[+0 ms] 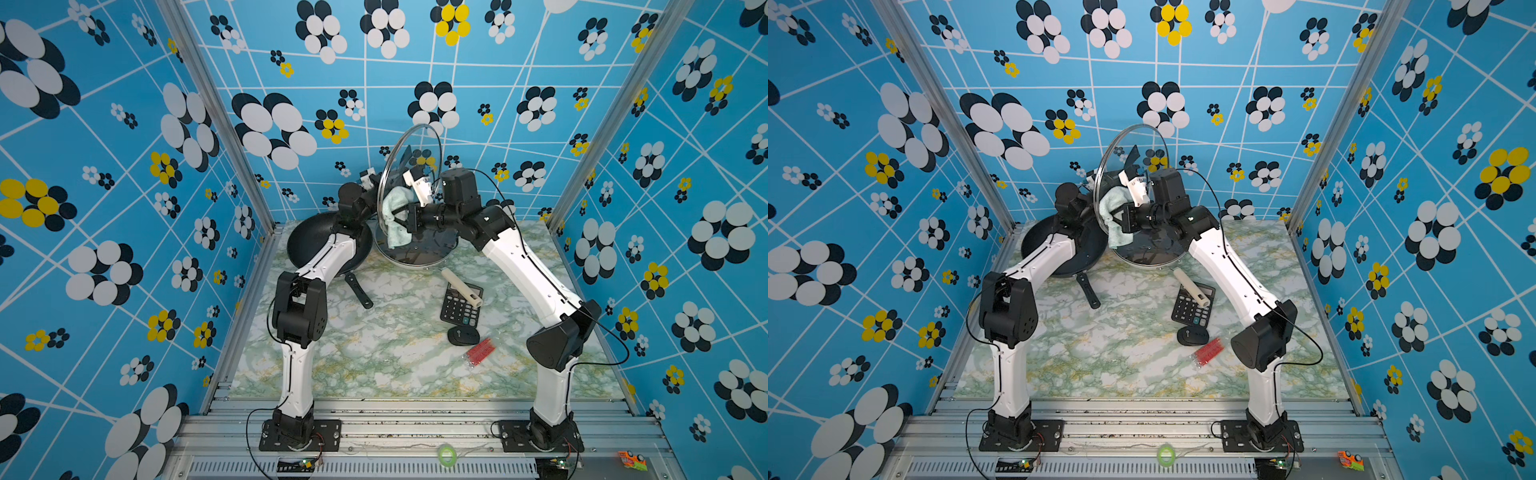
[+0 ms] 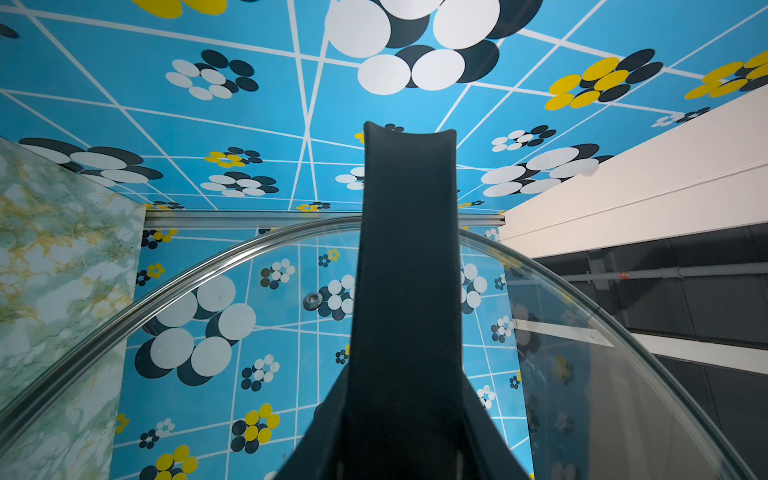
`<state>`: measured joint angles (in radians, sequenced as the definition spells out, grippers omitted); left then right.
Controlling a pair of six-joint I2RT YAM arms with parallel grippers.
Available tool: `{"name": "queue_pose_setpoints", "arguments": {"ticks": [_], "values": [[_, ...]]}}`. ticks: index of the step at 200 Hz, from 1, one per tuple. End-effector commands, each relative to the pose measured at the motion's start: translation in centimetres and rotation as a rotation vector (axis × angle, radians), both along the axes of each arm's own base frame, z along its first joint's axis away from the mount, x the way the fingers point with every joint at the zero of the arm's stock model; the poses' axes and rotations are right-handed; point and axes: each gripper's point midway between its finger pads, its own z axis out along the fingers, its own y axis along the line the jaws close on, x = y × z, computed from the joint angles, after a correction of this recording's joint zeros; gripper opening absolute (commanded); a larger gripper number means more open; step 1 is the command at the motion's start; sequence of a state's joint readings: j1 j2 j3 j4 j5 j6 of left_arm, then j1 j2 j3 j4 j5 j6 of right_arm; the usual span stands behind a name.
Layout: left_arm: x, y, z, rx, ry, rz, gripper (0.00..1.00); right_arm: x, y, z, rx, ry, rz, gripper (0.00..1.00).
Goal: Wipe the pot lid with a cloth
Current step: Wipe the pot lid.
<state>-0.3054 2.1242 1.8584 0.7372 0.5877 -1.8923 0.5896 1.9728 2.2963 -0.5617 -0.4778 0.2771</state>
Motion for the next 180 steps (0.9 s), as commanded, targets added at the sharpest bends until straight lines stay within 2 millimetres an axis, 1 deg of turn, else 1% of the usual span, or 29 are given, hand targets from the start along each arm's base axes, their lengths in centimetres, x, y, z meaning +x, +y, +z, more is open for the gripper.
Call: {"name": "queue_pose_setpoints", "arguments": {"ticks": [1, 7, 12, 15, 16, 17, 29, 33, 34, 35, 39, 50, 64, 67, 82, 98, 104, 121, 143, 151, 153, 156, 170, 174, 180], "values": [[-4.0, -1.0, 6.4, -0.037, -0.210, -0.069, 0.00, 0.7, -1.2, 5.8, 0.066, -0.148, -0.022, 0.00], [-4.3, -1.2, 6.4, -0.031, -0.212, -0.085, 0.00, 1.5, -1.5, 6.1, 0.069, -0.157, -0.040, 0.00], [-4.5, -1.4, 6.4, -0.027, -0.216, -0.099, 0.00, 2.1, -2.0, 6.9, 0.080, -0.177, -0.059, 0.00], [-4.6, -1.5, 6.3, -0.024, -0.217, -0.106, 0.00, 2.3, -2.1, 7.1, 0.082, -0.181, -0.065, 0.00], [-4.7, -1.6, 6.3, -0.023, -0.217, -0.110, 0.00, 2.8, -2.1, 6.7, 0.078, -0.176, -0.070, 0.00], [-4.7, -1.6, 6.2, -0.022, -0.216, -0.113, 0.00, 2.7, -2.3, 7.2, 0.083, -0.184, -0.073, 0.00], [-5.3, -2.0, 6.2, -0.013, -0.222, -0.142, 0.00, 4.1, -3.5, 8.2, 0.110, -0.204, -0.114, 0.00], [-5.4, -2.1, 6.2, -0.011, -0.225, -0.148, 0.00, 4.3, -4.2, 9.0, 0.127, -0.216, -0.132, 0.00], [-5.5, -2.1, 6.3, -0.010, -0.227, -0.151, 0.00, 5.2, -4.1, 8.1, 0.122, -0.200, -0.138, 0.00], [-5.5, -2.2, 6.2, -0.010, -0.226, -0.154, 0.00, 5.4, -4.2, 7.9, 0.122, -0.197, -0.143, 0.00], [-5.7, -2.2, 6.4, -0.010, -0.235, -0.159, 0.00, 5.9, -4.4, 7.8, 0.125, -0.194, -0.153, 0.00], [-6.4, -2.3, 6.9, -0.016, -0.259, -0.172, 0.00, 7.7, -5.9, 7.3, 0.128, -0.180, -0.210, 0.00], [-7.0, -2.2, 7.5, -0.016, -0.283, -0.187, 0.00, 9.8, -7.9, 6.1, 0.122, -0.151, -0.274, 0.00], [-7.2, -2.1, 7.7, -0.015, -0.290, -0.190, 0.00, 9.9, -8.2, 6.0, 0.121, -0.152, -0.280, 0.00], [-8.1, -2.2, 8.7, -0.005, -0.328, -0.214, 0.00, 11.4, -9.6, 4.7, 0.101, -0.133, -0.326, 0.00], [-9.0, -2.2, 9.9, -0.004, -0.368, -0.238, 0.00, 12.6, -10.6, 3.1, 0.079, -0.106, -0.360, 0.00], [-9.3, -2.1, 10.4, -0.008, -0.385, -0.243, 0.00, 13.2, -11.1, 2.1, 0.066, -0.086, -0.377, 0.00], [-9.9, -1.8, 11.5, -0.020, -0.418, -0.253, 0.00, 14.1, -11.5, -0.3, 0.037, -0.036, -0.395, 0.00], [-10.1, -1.2, 12.5, -0.041, -0.441, -0.244, 0.00, 14.4, -11.4, -3.7, 0.004, 0.035, -0.397, 0.00], [-9.9, -0.9, 12.8, -0.053, -0.446, -0.235, 0.00, 14.7, -11.1, -5.6, -0.003, 0.077, -0.395, 0.00], [-10.0, -0.8, 12.9, -0.055, -0.449, -0.233, 0.00, 14.2, -11.3, -4.7, 0.010, 0.066, -0.392, 0.00], [-9.9, -0.7, 13.0, -0.061, -0.450, -0.229, 0.00, 14.0, -11.3, -5.0, 0.013, 0.078, -0.388, 0.00], [-9.5, -0.2, 13.5, -0.087, -0.455, -0.212, 0.00, 13.1, -9.9, -6.8, 0.041, 0.117, -0.338, 0.00], [-9.3, -0.1, 13.5, -0.094, -0.452, -0.206, 0.00, 12.7, -9.5, -6.8, 0.045, 0.114, -0.325, 0.00], [-9.1, 0.1, 13.6, -0.104, -0.449, -0.200, 0.00, 12.1, -8.9, -7.9, 0.033, 0.132, -0.308, 0.00]]}}
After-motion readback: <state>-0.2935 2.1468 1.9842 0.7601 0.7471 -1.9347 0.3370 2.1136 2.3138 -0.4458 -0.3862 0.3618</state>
